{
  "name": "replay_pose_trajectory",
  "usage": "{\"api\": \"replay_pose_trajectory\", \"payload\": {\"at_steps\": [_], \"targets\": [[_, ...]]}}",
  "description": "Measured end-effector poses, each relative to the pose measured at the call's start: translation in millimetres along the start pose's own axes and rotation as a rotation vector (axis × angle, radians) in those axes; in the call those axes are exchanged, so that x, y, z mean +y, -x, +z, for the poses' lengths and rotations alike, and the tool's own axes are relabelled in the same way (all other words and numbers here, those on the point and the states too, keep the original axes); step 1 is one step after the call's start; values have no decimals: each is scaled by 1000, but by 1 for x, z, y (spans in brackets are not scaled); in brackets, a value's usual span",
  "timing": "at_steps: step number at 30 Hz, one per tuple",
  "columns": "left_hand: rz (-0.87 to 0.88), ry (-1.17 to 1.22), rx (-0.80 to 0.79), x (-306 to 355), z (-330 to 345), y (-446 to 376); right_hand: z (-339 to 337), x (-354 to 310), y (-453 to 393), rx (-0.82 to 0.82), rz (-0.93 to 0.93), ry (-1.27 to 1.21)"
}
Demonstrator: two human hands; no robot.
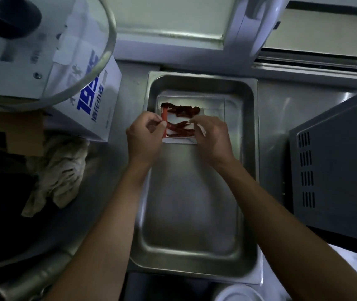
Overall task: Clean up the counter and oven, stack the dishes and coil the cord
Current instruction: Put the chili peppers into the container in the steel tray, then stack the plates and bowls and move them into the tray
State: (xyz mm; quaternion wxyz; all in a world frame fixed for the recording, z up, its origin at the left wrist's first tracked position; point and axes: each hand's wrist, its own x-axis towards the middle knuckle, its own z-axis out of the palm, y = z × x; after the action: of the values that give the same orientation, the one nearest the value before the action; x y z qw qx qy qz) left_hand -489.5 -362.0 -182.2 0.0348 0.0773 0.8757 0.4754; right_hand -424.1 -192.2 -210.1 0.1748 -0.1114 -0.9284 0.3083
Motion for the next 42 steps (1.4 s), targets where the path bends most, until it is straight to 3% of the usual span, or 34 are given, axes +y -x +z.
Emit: {"api": "replay_pose_trajectory", "payload": {"at_steps": [7, 20, 33, 42], "targets": [[-2, 37, -70, 6, 27, -3, -14, 2, 13, 89, -16, 1], [106, -137, -118, 13, 7, 29, -45, -15, 55, 13, 24, 84], [417, -433, -323, 50, -1, 169, -124, -30, 190, -74, 140, 115], [550, -458, -435, 74, 19, 291, -191, -23, 329, 61, 251, 97]]}}
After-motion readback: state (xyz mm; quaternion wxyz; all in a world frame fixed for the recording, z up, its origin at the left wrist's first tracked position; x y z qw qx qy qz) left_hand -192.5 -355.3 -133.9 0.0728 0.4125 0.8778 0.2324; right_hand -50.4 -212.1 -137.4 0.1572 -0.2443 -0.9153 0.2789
